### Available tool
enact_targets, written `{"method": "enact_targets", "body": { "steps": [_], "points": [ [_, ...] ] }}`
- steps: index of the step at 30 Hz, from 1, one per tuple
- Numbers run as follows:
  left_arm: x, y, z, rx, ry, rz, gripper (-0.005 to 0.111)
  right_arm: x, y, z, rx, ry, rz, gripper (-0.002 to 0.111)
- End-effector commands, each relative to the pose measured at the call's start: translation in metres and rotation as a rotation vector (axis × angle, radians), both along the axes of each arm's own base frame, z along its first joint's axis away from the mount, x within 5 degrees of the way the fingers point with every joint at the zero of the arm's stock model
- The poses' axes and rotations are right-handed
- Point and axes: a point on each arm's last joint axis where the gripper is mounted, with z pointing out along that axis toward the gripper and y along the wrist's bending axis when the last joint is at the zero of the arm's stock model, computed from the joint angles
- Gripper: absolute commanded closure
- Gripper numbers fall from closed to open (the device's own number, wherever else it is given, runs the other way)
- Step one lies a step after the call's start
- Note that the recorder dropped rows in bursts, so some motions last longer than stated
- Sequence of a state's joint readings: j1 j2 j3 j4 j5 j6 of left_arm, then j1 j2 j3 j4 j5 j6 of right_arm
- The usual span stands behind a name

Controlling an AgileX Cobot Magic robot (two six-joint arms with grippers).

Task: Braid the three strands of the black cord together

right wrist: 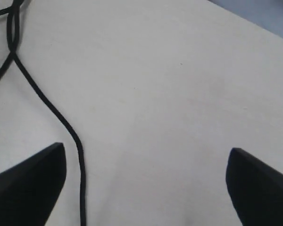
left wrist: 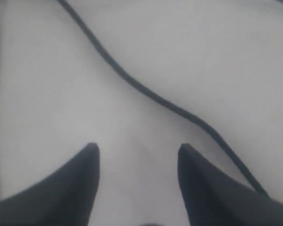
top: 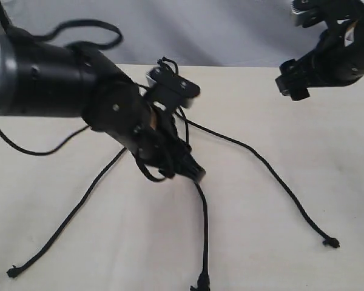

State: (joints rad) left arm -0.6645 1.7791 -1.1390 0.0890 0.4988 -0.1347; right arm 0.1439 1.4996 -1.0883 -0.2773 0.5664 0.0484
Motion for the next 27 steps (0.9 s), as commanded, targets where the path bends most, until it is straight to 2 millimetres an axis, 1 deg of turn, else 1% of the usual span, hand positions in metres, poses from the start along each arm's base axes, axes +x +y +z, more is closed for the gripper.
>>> {"method": "enact_targets", "body": {
  "steps": [1, 3, 4, 5, 6, 7, 10, 17, 19, 20, 23, 26, 27],
  "points": [
    [-0.013, -0.039, -0.026, 0.034, 0.071, -0.066, 0.057, -0.015, -0.021, -0.004, 0.018, -0.049, -0.056, 0.023],
    [-0.017, -0.053, -0.035, 0.085, 0.128, -0.08, 0.057, -0.016, -0.023, -0.007, 0.025, -0.059, -0.06, 0.023],
    [-0.017, -0.056, -0.041, 0.12, 0.161, -0.084, 0.057, -0.016, -0.023, -0.009, 0.03, -0.068, -0.058, 0.023],
    [-0.016, -0.064, -0.049, 0.164, 0.206, -0.081, 0.057, -0.015, -0.022, -0.011, 0.037, -0.093, -0.046, 0.023],
    [-0.015, -0.068, -0.051, 0.169, 0.21, -0.085, 0.057, -0.014, -0.022, -0.011, 0.042, -0.111, -0.04, 0.023],
    [-0.01, -0.073, -0.058, 0.175, 0.222, -0.075, 0.057, -0.013, -0.021, -0.01, 0.045, -0.127, -0.035, 0.023],
    [-0.007, -0.077, -0.07, 0.19, 0.242, -0.069, 0.057, -0.013, -0.021, -0.01, 0.046, -0.133, -0.032, 0.023],
    [-0.008, -0.077, -0.066, 0.19, 0.261, -0.056, 0.057, -0.012, -0.02, -0.009, 0.079, -0.146, -0.044, 0.023],
    [-0.009, -0.076, -0.059, 0.18, 0.251, -0.056, 0.057, -0.011, -0.019, -0.008, 0.086, -0.156, -0.043, 0.023],
    [-0.009, -0.076, -0.05, 0.161, 0.233, -0.057, 0.057, -0.011, -0.019, -0.008, 0.086, -0.154, -0.044, 0.023],
    [-0.009, -0.076, -0.035, 0.124, 0.206, -0.056, 0.057, -0.012, -0.019, -0.009, 0.085, -0.149, -0.045, 0.023],
    [-0.012, -0.08, -0.032, 0.067, 0.233, -0.031, 0.057, -0.011, -0.019, -0.008, 0.091, -0.168, -0.041, 0.023],
    [-0.011, -0.081, -0.035, 0.059, 0.236, -0.028, 0.057, -0.01, -0.019, -0.007, 0.093, -0.178, -0.038, 0.023]
  ]
}}
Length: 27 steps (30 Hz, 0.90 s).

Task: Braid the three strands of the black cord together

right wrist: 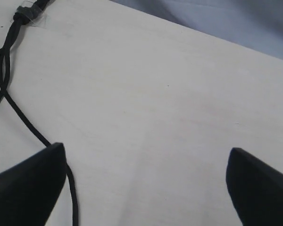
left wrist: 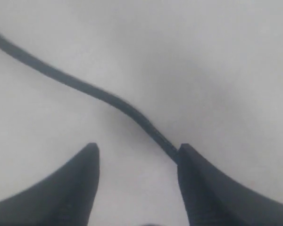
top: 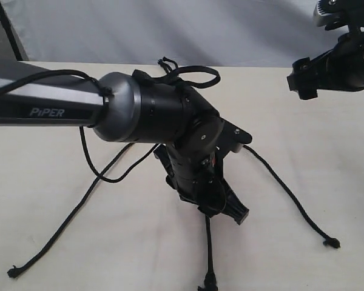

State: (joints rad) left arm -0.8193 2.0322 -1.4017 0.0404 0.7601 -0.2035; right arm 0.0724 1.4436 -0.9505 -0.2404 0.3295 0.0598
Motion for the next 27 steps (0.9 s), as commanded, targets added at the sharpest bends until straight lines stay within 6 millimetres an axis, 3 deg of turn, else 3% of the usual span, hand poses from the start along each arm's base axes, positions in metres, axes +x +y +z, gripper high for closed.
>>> {"method": "enact_targets", "body": {
  "steps": [1, 17, 21, 24, 27],
  "points": [
    [-0.002, -0.007, 0.001, -0.071, 0.022, 0.039, 0.057, 0.0, -0.001, 0.003, 0.013, -0.038, -0.003, 0.023],
    [-0.006, -0.013, -0.045, 0.019, 0.09, 0.019, 0.059, 0.0, -0.001, 0.001, 0.017, -0.028, -0.007, 0.023],
    [-0.009, -0.014, -0.051, 0.035, 0.094, -0.019, 0.077, 0.0, -0.001, 0.001, 0.017, -0.03, -0.006, 0.023],
    [-0.01, -0.013, -0.05, 0.049, 0.102, -0.037, 0.102, 0.0, -0.001, 0.001, 0.017, -0.03, -0.006, 0.023],
    [-0.01, -0.012, -0.043, 0.06, 0.09, -0.07, 0.107, 0.0, -0.001, 0.001, 0.017, -0.03, -0.006, 0.023]
  ]
}}
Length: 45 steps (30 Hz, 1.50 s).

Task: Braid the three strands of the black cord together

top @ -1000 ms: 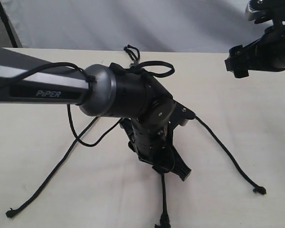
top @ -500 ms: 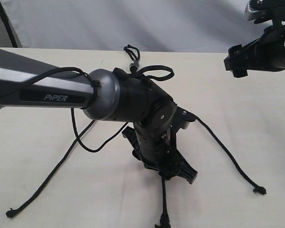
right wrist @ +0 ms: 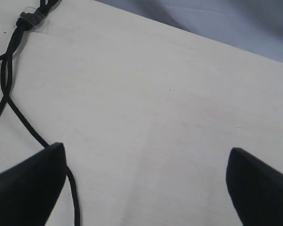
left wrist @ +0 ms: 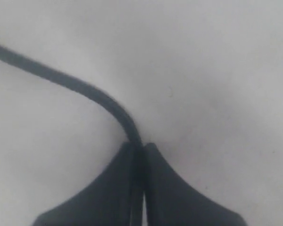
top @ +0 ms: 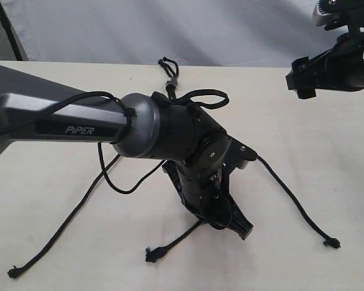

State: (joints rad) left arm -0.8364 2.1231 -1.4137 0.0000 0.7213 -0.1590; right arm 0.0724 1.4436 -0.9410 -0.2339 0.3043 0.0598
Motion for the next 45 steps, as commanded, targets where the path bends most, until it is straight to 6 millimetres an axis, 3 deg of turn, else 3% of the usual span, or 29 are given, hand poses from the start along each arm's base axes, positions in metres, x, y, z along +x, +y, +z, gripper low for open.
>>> {"method": "enact_targets", "body": {
  "steps": [1, 7, 11, 14, 22, 27, 32, 39, 42, 45],
  "points": [
    [-0.008, 0.002, -0.003, 0.045, 0.034, -0.035, 0.107, 0.0, -0.002, 0.002, 0.006, -0.014, -0.008, 0.023],
    [-0.003, 0.023, 0.046, 0.174, -0.123, -0.067, 0.107, -0.001, -0.002, 0.002, 0.006, -0.011, -0.009, 0.023],
    [0.016, 0.054, 0.078, 0.293, -0.273, 0.021, 0.107, -0.001, -0.002, 0.002, 0.005, -0.008, -0.009, 0.023],
    [0.037, 0.085, 0.088, 0.363, -0.312, 0.094, 0.107, -0.001, -0.002, 0.002, 0.005, -0.008, -0.009, 0.023],
    [0.085, 0.18, 0.072, 0.373, -0.288, 0.293, 0.107, -0.001, -0.002, 0.002, 0.006, -0.012, -0.009, 0.023],
    [0.087, 0.217, 0.035, 0.289, -0.286, 0.319, 0.107, 0.0, -0.002, 0.002, 0.008, -0.015, -0.009, 0.023],
    [0.075, 0.221, 0.004, 0.245, -0.262, 0.273, 0.107, 0.0, -0.002, 0.002, 0.008, -0.018, -0.008, 0.023],
    [0.067, 0.215, -0.007, 0.178, -0.189, 0.342, 0.107, 0.0, -0.002, 0.003, 0.009, -0.02, -0.008, 0.023],
    [0.06, 0.205, -0.009, 0.146, -0.129, 0.318, 0.107, 0.0, -0.002, 0.003, 0.009, -0.02, -0.008, 0.023],
    [0.047, 0.18, -0.011, 0.087, -0.048, 0.228, 0.107, 0.0, -0.002, 0.003, 0.009, -0.022, -0.008, 0.023]
  ]
}}
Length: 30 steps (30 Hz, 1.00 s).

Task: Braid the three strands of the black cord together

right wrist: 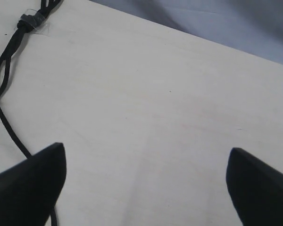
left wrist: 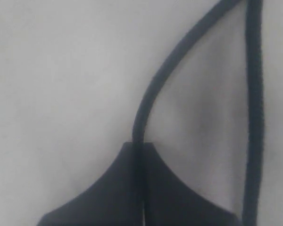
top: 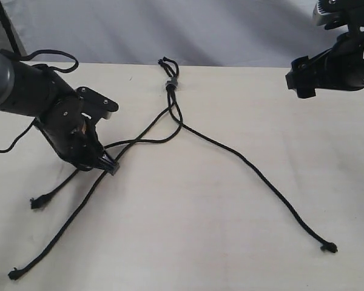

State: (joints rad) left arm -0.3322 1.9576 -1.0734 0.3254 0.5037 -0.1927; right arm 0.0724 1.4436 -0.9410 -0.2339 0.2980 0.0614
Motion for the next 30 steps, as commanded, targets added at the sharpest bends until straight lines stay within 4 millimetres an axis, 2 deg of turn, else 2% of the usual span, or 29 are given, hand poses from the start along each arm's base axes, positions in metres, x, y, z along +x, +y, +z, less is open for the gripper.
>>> {"method": "enact_targets", "body": {
  "steps": [1, 3, 7, 10, 13, 17, 20, 23, 30],
  "points": [
    [-0.023, -0.037, -0.005, -0.099, 0.134, -0.104, 0.107, 0.0, -0.002, 0.002, 0.007, -0.016, -0.008, 0.023],
    [-0.037, -0.059, -0.005, -0.127, 0.194, -0.196, 0.107, 0.0, -0.002, 0.002, 0.007, -0.016, -0.008, 0.023],
    [-0.069, -0.103, 0.0, -0.112, 0.281, -0.488, 0.107, 0.0, -0.002, 0.003, 0.007, -0.02, -0.007, 0.023],
    [-0.079, -0.13, 0.021, -0.118, 0.251, -0.575, 0.107, 0.0, -0.002, 0.003, 0.005, -0.02, -0.005, 0.023],
    [-0.073, -0.136, 0.052, -0.157, 0.154, -0.588, 0.107, 0.0, -0.002, 0.003, 0.005, -0.02, -0.005, 0.023],
    [-0.057, -0.114, 0.089, -0.215, 0.02, -0.497, 0.107, 0.0, -0.002, 0.003, 0.005, -0.02, -0.005, 0.023],
    [-0.047, -0.086, 0.098, -0.217, 0.033, -0.403, 0.107, 0.0, -0.002, 0.003, 0.005, -0.02, -0.005, 0.023],
    [-0.037, -0.061, 0.097, -0.215, 0.06, -0.31, 0.107, 0.0, -0.002, 0.003, 0.005, -0.02, -0.005, 0.023],
    [-0.028, -0.01, 0.071, -0.217, 0.047, -0.144, 0.107, 0.0, -0.002, 0.003, 0.005, -0.02, -0.005, 0.023]
  ]
}}
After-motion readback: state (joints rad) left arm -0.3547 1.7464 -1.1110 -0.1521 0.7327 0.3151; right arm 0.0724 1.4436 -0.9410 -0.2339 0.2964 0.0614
